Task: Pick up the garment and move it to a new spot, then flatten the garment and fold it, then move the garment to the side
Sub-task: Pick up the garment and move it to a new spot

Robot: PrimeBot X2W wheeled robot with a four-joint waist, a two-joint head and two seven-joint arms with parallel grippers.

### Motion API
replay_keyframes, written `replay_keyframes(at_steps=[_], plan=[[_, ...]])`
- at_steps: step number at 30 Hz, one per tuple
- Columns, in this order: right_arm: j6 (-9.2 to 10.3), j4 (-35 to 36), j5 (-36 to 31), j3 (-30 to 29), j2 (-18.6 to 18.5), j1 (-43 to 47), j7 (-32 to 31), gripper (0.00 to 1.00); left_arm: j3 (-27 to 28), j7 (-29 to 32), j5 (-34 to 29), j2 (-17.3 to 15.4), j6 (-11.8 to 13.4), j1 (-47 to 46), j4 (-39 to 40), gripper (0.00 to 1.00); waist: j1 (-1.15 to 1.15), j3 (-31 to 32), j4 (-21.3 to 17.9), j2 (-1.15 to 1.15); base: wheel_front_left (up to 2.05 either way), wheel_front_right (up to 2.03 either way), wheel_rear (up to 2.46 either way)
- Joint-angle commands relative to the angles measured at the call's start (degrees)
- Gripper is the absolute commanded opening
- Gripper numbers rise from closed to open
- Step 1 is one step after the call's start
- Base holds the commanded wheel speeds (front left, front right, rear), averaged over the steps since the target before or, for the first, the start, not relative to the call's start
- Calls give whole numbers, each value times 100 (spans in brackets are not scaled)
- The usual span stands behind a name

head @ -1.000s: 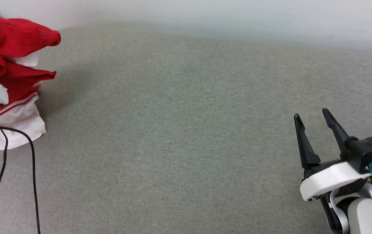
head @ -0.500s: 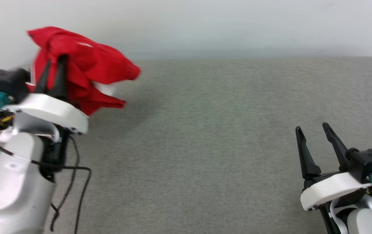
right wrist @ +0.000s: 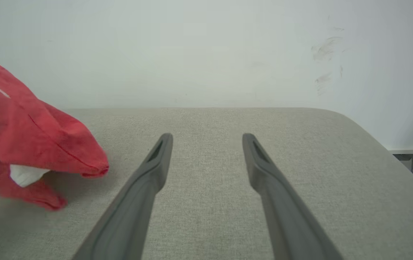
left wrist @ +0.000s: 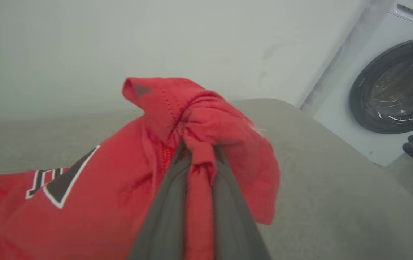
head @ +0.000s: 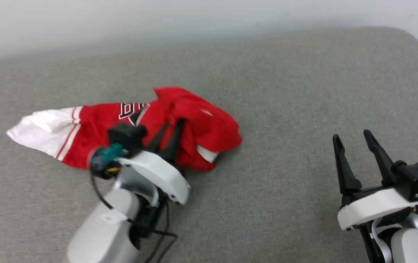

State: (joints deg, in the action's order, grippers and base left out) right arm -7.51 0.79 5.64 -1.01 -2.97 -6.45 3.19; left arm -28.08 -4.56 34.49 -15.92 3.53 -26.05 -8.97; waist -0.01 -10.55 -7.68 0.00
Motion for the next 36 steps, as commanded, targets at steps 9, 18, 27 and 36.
replay_keyframes(at_steps=[9,18,27,36], plan=[[4,-97,125,40,11,-256,177,100,-823,-53,-336,391,-200,331,-698,0,1,-715,-187,0,0,0,0],[4,-243,46,56,11,-303,200,100,-1085,-572,-674,520,-155,287,-792,100,1,-508,30,0,0,0,0],[4,-309,9,69,10,-96,96,100,-647,-1018,-827,422,246,613,-140,100,1,102,299,0,0,0,0],[4,-175,-5,84,11,213,-70,100,434,-1073,-942,13,804,1272,169,100,1,533,472,0,0,0,0]])
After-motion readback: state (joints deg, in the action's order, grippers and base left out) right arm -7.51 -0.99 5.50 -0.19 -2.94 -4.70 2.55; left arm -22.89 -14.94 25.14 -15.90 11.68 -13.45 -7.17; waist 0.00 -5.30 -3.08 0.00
